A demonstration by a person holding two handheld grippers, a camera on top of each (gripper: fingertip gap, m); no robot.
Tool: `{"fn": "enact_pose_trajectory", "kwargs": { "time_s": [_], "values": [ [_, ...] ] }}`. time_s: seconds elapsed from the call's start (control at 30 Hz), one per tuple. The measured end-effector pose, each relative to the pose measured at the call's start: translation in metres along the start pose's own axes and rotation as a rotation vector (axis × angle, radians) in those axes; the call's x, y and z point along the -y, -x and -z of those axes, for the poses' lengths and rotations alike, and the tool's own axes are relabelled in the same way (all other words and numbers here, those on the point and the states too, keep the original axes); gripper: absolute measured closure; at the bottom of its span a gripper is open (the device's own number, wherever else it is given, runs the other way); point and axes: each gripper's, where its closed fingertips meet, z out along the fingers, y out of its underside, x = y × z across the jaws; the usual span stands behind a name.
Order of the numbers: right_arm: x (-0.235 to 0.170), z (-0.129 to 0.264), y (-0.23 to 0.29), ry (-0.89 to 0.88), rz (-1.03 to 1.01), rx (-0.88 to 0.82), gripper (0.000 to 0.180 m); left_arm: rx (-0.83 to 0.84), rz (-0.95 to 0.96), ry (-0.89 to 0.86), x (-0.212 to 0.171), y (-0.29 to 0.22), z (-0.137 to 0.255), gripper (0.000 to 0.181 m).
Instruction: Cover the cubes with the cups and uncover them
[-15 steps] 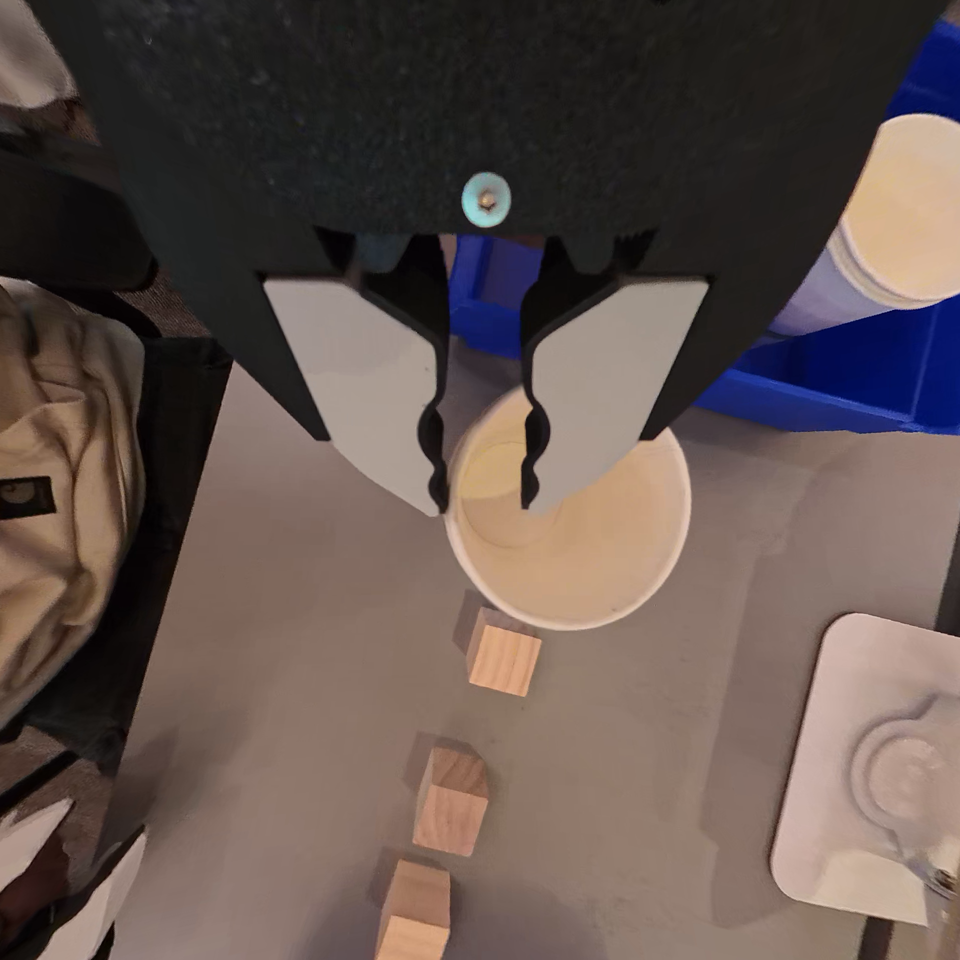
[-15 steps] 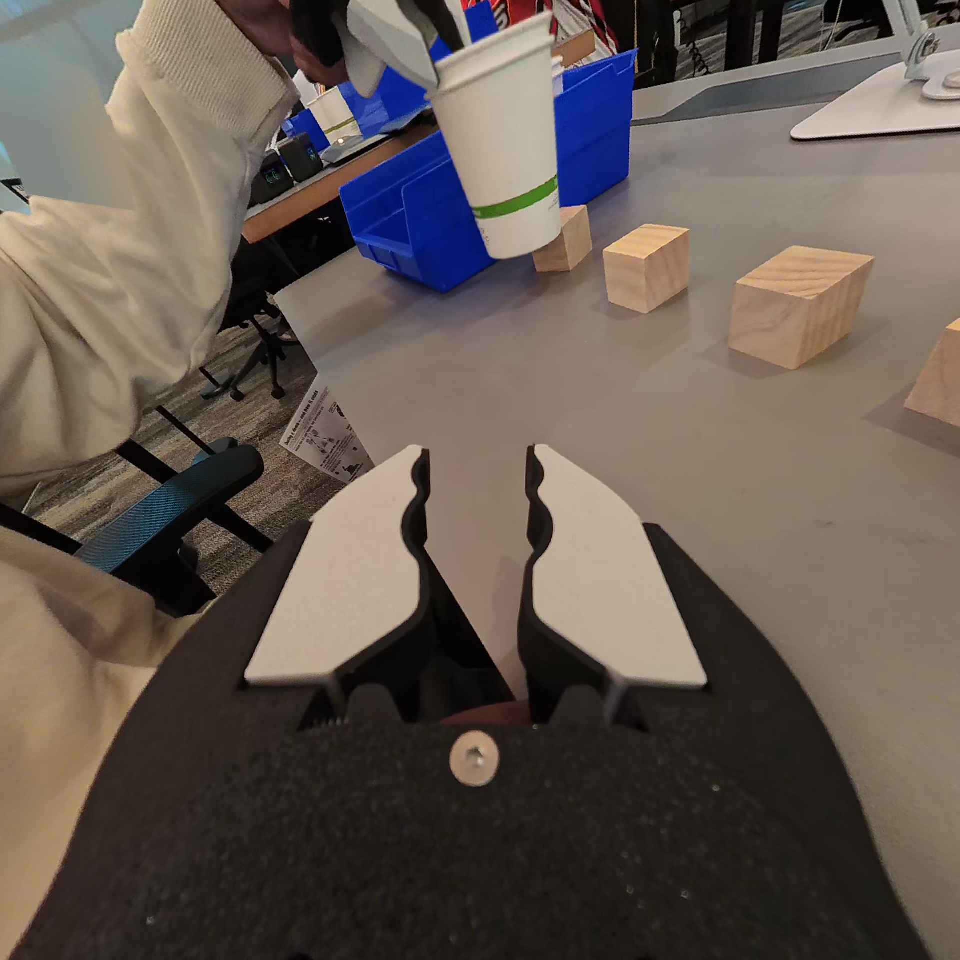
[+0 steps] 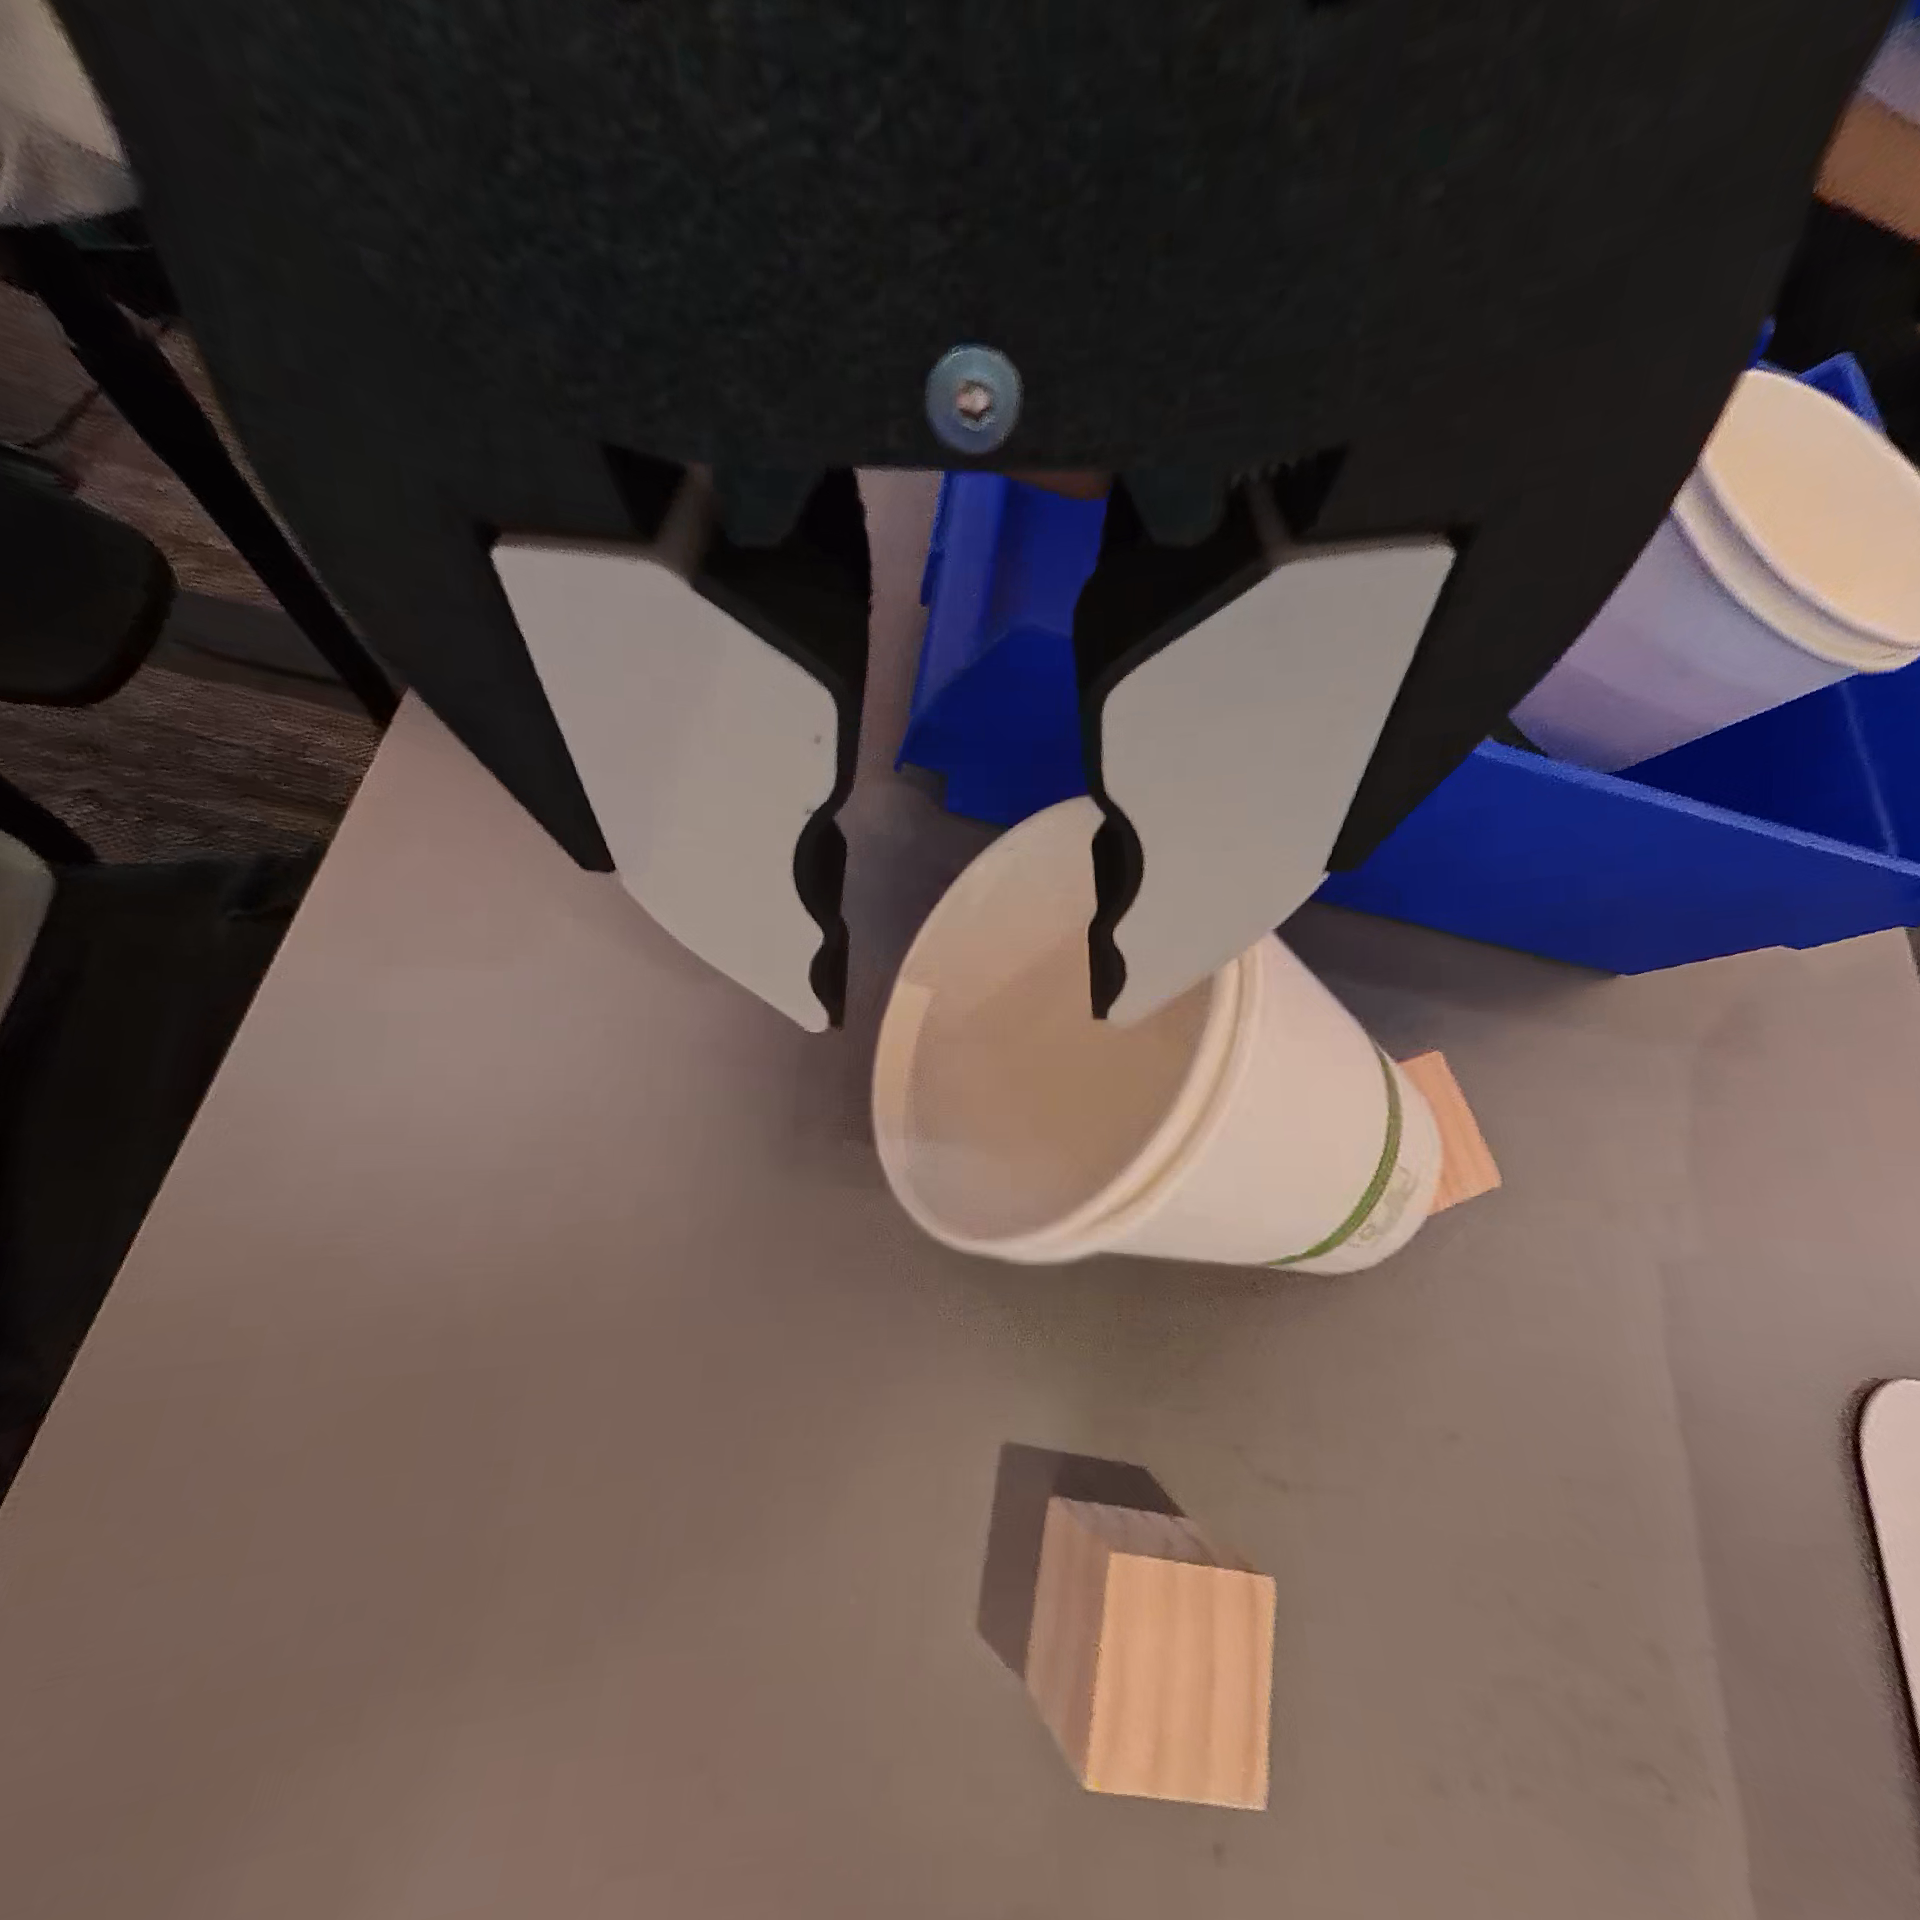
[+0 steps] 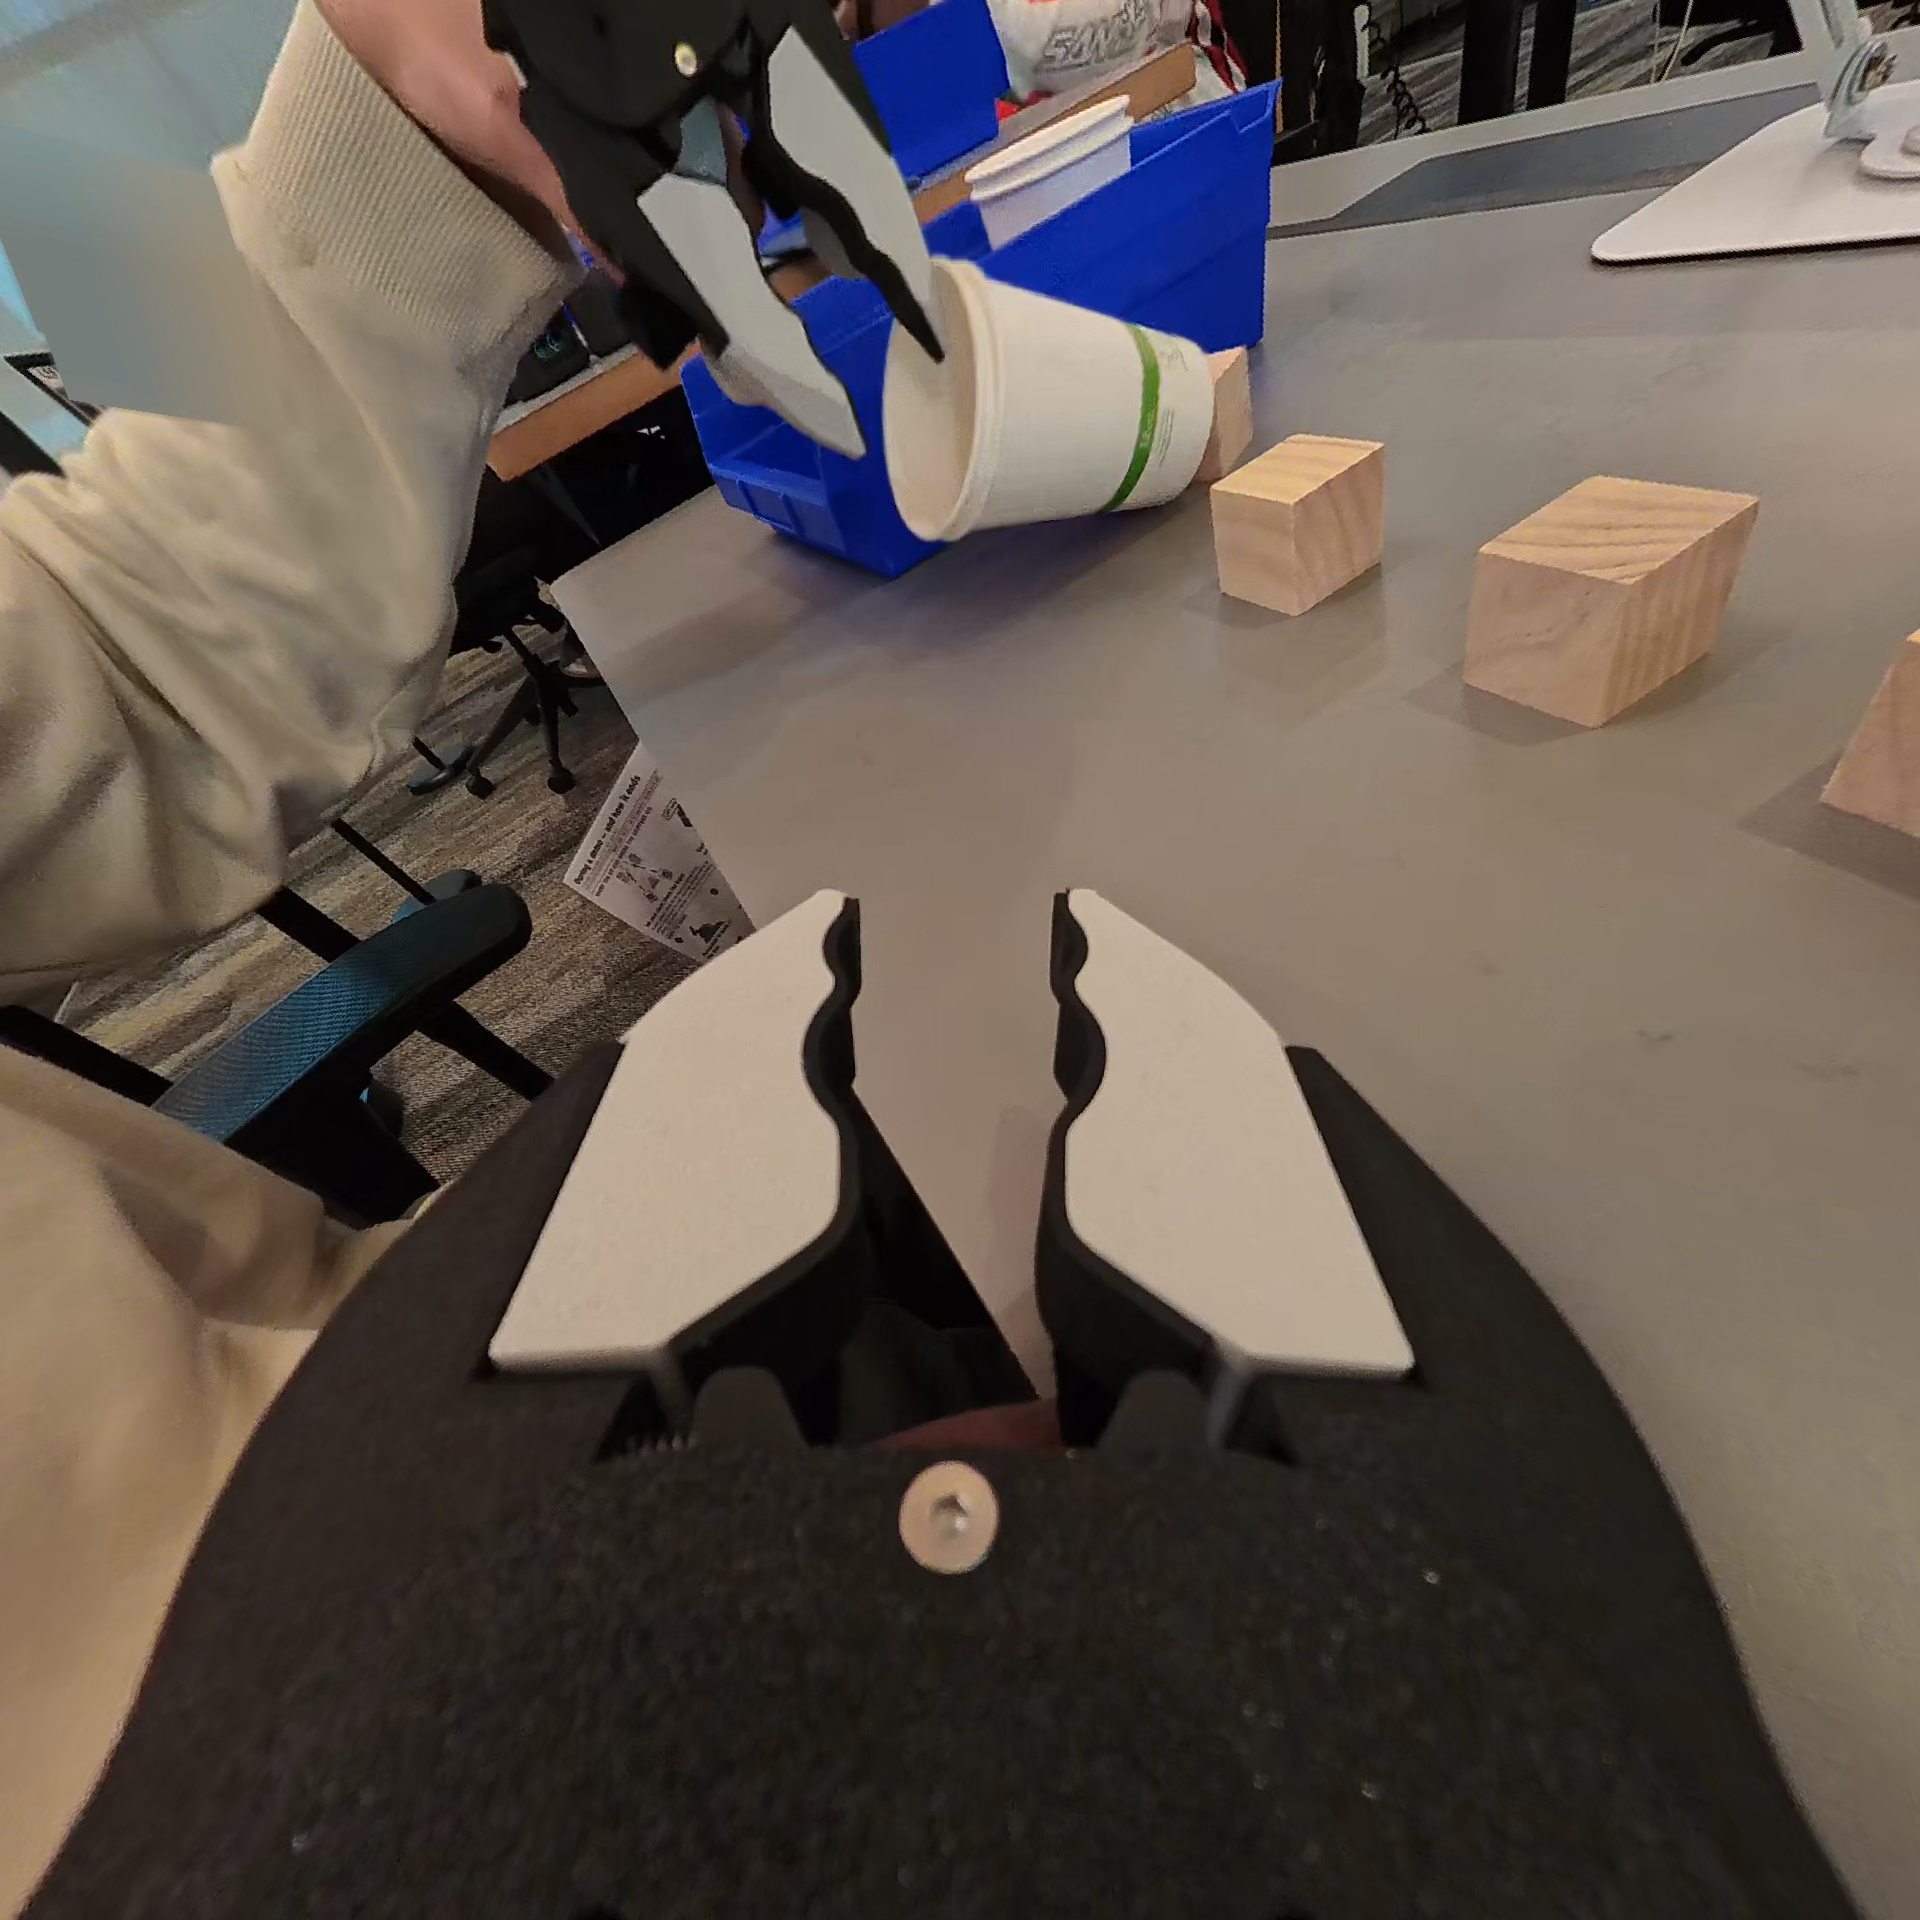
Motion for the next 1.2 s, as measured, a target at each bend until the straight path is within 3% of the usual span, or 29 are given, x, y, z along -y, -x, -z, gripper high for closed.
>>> {"fn": "enact_pose_trajectory", "kwargs": {
  "time_s": [0.03, 0.3, 0.53, 0.67, 0.8, 1.0, 1.2],
  "values": [
    [0.000, 0.001, 0.000, -0.001, 0.001, -0.001, 0.145, 0.025, -0.019, 0.006, -0.001, -0.003, -0.002, 0.135],
    [-0.002, 0.001, 0.000, 0.001, -0.012, 0.003, 0.145, 0.107, -0.017, -0.053, -0.004, -0.034, -0.004, 0.138],
    [-0.001, 0.003, 0.000, 0.000, -0.004, 0.000, 0.145, 0.457, 0.087, -0.297, 0.011, -0.008, 0.015, 0.142],
    [-0.001, 0.001, 0.002, 0.006, 0.010, 0.001, 0.145, 0.469, 0.093, -0.223, 0.005, 0.004, 0.001, 0.130],
    [-0.002, 0.000, 0.004, 0.016, 0.030, -0.004, 0.145, 0.572, 0.045, -0.078, -0.007, 0.028, -0.018, 0.128],
    [-0.003, 0.003, 0.003, 0.013, 0.026, -0.005, 0.145, 0.702, 0.010, -0.014, -0.008, 0.043, -0.018, 0.176],
    [-0.003, 0.007, 0.001, 0.003, -0.002, 0.004, 0.145, 0.616, 0.107, -0.197, 0.010, 0.045, 0.055, 0.180]
  ]
}}
